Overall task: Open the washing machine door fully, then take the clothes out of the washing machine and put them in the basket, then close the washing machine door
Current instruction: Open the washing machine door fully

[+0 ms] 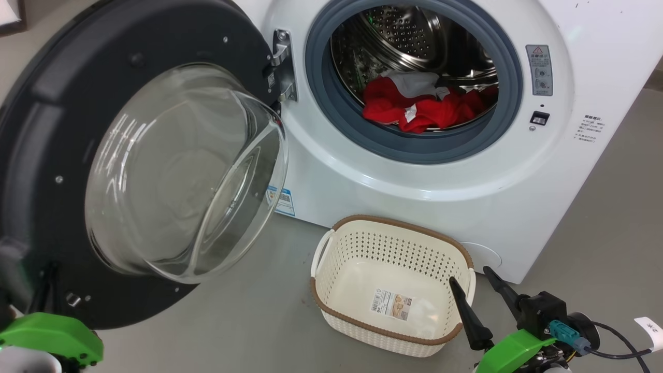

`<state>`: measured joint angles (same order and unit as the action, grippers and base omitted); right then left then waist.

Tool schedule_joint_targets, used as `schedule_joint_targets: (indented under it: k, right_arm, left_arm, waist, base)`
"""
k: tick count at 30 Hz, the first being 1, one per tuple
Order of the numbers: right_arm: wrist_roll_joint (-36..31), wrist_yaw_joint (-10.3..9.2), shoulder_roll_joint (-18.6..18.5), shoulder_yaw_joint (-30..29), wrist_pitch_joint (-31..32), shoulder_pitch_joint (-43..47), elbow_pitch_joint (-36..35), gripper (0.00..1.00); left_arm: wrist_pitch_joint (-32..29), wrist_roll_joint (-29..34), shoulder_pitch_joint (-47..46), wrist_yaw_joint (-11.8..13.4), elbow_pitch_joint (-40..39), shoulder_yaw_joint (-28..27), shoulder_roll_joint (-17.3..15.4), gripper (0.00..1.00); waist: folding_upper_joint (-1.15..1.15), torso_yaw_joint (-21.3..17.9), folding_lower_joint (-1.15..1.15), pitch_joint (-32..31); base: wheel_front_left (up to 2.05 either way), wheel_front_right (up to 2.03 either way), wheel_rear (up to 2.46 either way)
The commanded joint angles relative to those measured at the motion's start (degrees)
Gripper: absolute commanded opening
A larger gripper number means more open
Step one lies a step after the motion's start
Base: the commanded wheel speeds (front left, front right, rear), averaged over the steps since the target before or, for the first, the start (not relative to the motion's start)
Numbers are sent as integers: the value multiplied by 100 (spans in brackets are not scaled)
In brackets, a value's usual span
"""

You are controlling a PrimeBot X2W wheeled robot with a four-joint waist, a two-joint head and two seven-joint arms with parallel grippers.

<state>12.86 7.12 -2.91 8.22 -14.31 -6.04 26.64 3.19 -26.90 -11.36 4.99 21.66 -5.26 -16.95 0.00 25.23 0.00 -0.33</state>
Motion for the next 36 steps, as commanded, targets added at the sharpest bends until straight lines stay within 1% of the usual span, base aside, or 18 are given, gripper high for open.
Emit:
schedule_joint_targets:
  k: [1, 11, 25, 28, 31, 36]
  right_arm:
    - [-100, 36, 3, 103, -69, -220, -123, 100]
    - [-165, 36, 3, 65, -69, -242, -127, 100]
    - [-149, 36, 3, 52, -69, -235, -94, 100]
    - [-95, 36, 3, 53, -69, -224, -111, 100]
    - [-19, 36, 3, 68, -69, -206, -146, 100]
    - [95, 36, 3, 52, -69, -144, -186, 100]
  left_arm:
    - [89, -69, -388, 15, 25, -324, -333, 0]
    - [348, -208, -822, -93, 794, -443, -479, 0]
    - [601, -211, -1251, -207, 1632, -359, -621, 0]
    - [644, -171, -1212, -209, 1656, -298, -615, 0]
    - [696, -148, -1082, -158, 1541, -277, -585, 0]
    - [729, -195, -733, -87, 989, -295, -483, 0]
  waist:
    - [0, -12, 0, 18]
    - [0, -36, 0, 77]
    - [0, -77, 0, 16]
    - [0, -95, 0, -41]
    - [0, -111, 0, -98]
    - [0, -130, 0, -210]
  base:
    - [0, 0, 0]
    - [0, 0, 0]
    - [0, 0, 0]
    - [0, 0, 0]
    - [0, 0, 0]
    - [0, 0, 0]
